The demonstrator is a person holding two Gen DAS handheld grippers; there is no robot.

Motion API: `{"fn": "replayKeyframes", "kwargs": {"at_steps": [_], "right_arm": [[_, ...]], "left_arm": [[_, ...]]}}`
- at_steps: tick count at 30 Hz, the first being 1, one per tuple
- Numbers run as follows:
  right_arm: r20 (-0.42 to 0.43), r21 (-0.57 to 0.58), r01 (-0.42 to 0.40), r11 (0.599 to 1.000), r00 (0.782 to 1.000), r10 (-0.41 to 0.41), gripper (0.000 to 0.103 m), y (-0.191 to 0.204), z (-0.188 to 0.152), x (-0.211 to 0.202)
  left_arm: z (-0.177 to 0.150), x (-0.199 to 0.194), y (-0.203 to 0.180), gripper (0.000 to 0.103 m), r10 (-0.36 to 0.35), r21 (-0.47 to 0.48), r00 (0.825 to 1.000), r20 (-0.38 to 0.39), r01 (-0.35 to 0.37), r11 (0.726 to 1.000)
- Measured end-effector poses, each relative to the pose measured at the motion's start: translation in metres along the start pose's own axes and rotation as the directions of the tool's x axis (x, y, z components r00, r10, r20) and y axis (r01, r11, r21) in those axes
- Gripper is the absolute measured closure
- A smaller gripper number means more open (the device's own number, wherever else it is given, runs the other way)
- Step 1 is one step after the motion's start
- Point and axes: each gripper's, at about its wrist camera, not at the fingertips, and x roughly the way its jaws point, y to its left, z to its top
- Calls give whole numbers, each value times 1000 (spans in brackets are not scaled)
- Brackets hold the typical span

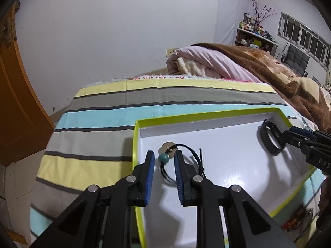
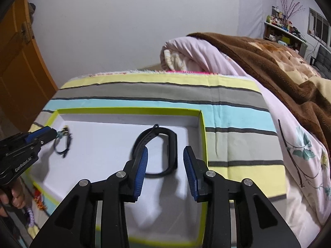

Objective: Organize jewelry
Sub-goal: 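Carry both items into the green box and open both tools to release, then withdraw both open tools from the box back over the jewelry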

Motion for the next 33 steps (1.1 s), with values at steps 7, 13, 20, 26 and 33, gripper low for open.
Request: {"fn": "replayKeyframes", "kwargs": {"at_steps": [7, 13, 20, 26, 33], "right_arm": [[63, 6, -27, 1000, 998, 26, 66, 9, -28, -51], [104, -7, -34, 999, 994, 34, 66, 19, -64, -96], [162, -19, -35, 999, 986, 38, 66, 25, -111, -149], [175, -1, -44, 999, 984, 44, 66, 24, -143, -177], [199, -2, -42, 999, 979, 42, 66, 26, -173, -203]], "left_arm": [[-18, -49, -5, 82, 21, -10, 998, 64, -21, 1000], [-43, -95, -13, 82, -3, -22, 995, 104, 6, 1000], [-90, -144, -28, 82, -27, 4, 990, 137, 27, 1000], [-119, -169, -34, 82, -41, 2, 989, 140, 41, 999], [-148, -197, -38, 82, -45, -4, 985, 164, 46, 999]]}}
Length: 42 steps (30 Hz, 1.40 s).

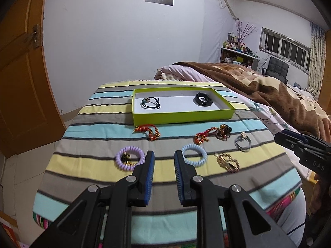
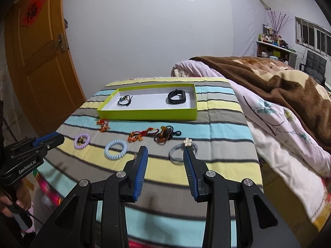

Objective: Organize jewelry
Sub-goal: 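Withdraw both open tools from the box back over the jewelry, then grasp the dark beaded bracelet with the right tool while the left tool grasps the light-blue coil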

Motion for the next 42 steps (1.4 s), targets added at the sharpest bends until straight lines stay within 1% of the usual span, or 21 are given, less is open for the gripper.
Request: {"fn": "replayKeyframes", "kwargs": {"at_steps": [6, 10, 15, 19, 29, 35, 39, 42], "right_arm": [[8, -14, 10, 1000, 1000, -10, 66, 4, -15, -15], [-6, -5, 3, 1000, 1000, -3, 66, 1, -21, -16], [-19, 7, 8, 1000, 1000, -8, 66, -5, -23, -9], [-29, 14, 8, 1000, 1000, -7, 66, -8, -22, 0], [-49, 25, 7, 1000, 999, -6, 66, -16, -10, 28], [-67, 23, -12, 1000, 998, 13, 66, -15, 2, 52], [-87, 21, -22, 1000, 996, 24, 66, -13, 9, 71], [-98, 21, -26, 999, 995, 28, 66, -12, 14, 84]], "left_arm": [[-14, -15, -2, 82, 1, -4, 1000, 7, -1, 1000], [-21, -15, -4, 82, -11, -16, 1000, -5, 11, 1000], [-19, -8, -11, 82, -30, 5, 1000, -10, 30, 1000], [-18, 2, -14, 82, -42, 8, 999, -24, 42, 999], [-10, 44, -21, 81, -52, 12, 996, -77, 53, 999], [-6, 68, -25, 81, -54, 9, 993, -106, 55, 998], [-6, 85, -25, 81, -43, 1, 989, -144, 43, 999], [-6, 93, -24, 81, -48, -8, 986, -161, 47, 999]]}}
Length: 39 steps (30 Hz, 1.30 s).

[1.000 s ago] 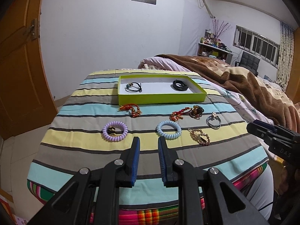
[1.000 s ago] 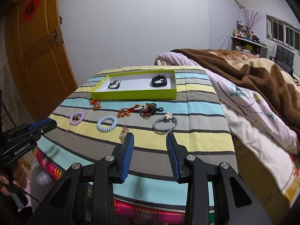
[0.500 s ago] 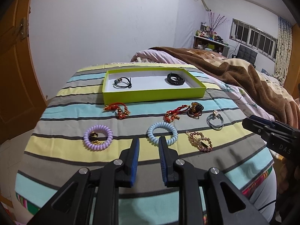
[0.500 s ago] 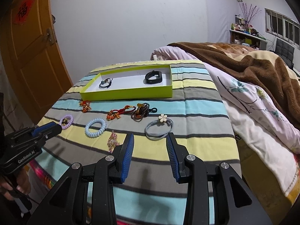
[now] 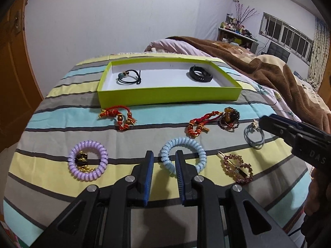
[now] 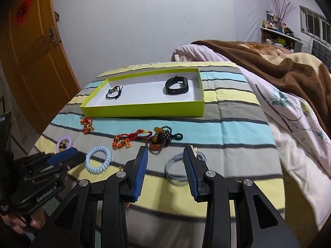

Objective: Organize jewelry
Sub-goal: 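Grasp the dark beaded bracelet with the right tool while the left tool grasps the light-blue coil, then carry both items into the green box and open both tools to release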

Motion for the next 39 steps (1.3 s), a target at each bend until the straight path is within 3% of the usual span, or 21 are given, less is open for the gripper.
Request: {"fn": "replayKeyframes", "kwargs": {"at_steps": [13, 16, 19, 39], "right_arm": [[-114, 25, -16, 1000, 993, 19, 67, -1, 15, 58], [-136, 28, -23, 999, 990, 26, 76, -1, 15, 64], [-133, 30, -17, 999, 991, 21, 86, -1, 15, 63], [-17, 18, -43, 999, 999, 44, 88, 5, 15, 3]], "left_arm": [[1, 15, 1, 81, 17, -16, 999, -39, -17, 1000], [1, 16, 0, 87, 24, -5, 999, -35, -25, 1000], [2, 15, -3, 93, 27, 18, 999, -30, -27, 999], [12, -35, 6, 94, -10, -3, 996, 91, 10, 1000]]}}
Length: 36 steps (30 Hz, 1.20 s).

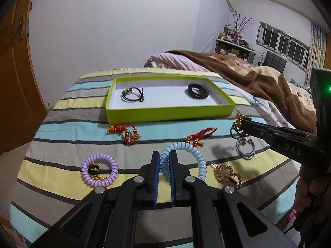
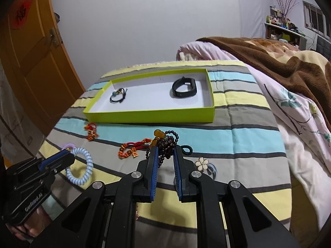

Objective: Organize jewelry
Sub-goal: 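Carry both items into the green box and open both tools to release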

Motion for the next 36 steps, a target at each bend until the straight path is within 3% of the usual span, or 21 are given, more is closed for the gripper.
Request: {"fn": "replayKeyframes", "kwargs": {"at_steps": [8, 17, 27, 36], "right_arm": [[46, -13, -7, 1000, 999, 7, 88, 4, 10, -19], [69, -37, 3, 999, 998, -1, 88, 3, 27, -14], [57, -33, 22, 999, 998, -20, 88, -12, 57, 19], [-8, -25, 58, 998, 998, -59, 88, -28, 74, 69]], "left_arm": [[17, -12, 2, 94, 1, -4, 999, 38, -1, 1000], [47, -3, 12, 94, 28, -3, 997, 73, -28, 1000], [77, 33, 31, 94, 73, -5, 994, 79, -73, 997], [93, 83, 54, 94, 118, -12, 993, 21, -118, 993]]}}
